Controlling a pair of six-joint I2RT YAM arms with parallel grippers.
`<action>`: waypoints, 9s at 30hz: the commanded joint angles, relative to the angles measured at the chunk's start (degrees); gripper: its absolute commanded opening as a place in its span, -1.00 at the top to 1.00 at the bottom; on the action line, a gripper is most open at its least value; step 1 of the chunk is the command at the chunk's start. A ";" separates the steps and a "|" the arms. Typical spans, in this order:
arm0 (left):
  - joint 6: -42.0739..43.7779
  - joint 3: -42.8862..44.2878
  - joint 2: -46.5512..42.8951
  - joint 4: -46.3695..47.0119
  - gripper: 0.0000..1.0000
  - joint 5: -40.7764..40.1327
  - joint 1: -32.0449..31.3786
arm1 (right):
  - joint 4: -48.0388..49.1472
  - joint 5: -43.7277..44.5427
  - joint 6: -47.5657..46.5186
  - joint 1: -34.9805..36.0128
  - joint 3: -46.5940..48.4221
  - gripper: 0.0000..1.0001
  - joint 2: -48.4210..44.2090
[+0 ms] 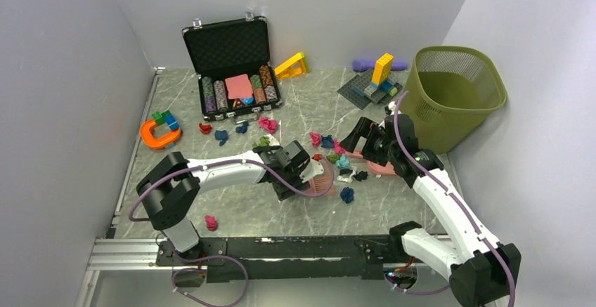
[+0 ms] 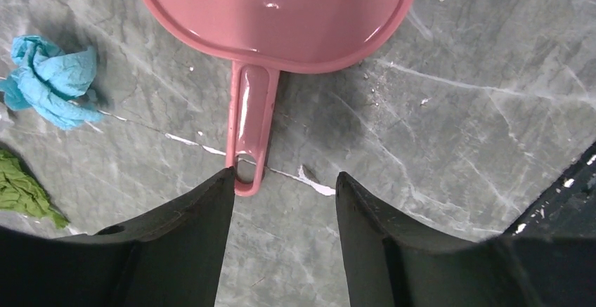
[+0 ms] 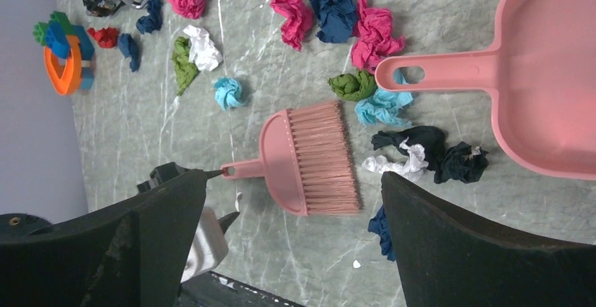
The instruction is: Sweep away the paper scraps from the table
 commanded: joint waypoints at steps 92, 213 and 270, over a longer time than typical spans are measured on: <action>-2.44 1.75 -0.54 -0.63 0.81 1.42 4.00 | 16.38 -22.08 9.31 -2.41 -15.70 -0.99 3.46; -16.57 4.16 3.04 8.15 1.00 15.24 10.73 | 32.11 -18.69 24.08 5.45 -21.23 -0.99 13.66; -40.70 -16.87 -32.04 27.36 -0.99 7.29 25.04 | 35.32 -5.00 5.76 10.15 -15.66 1.00 -0.53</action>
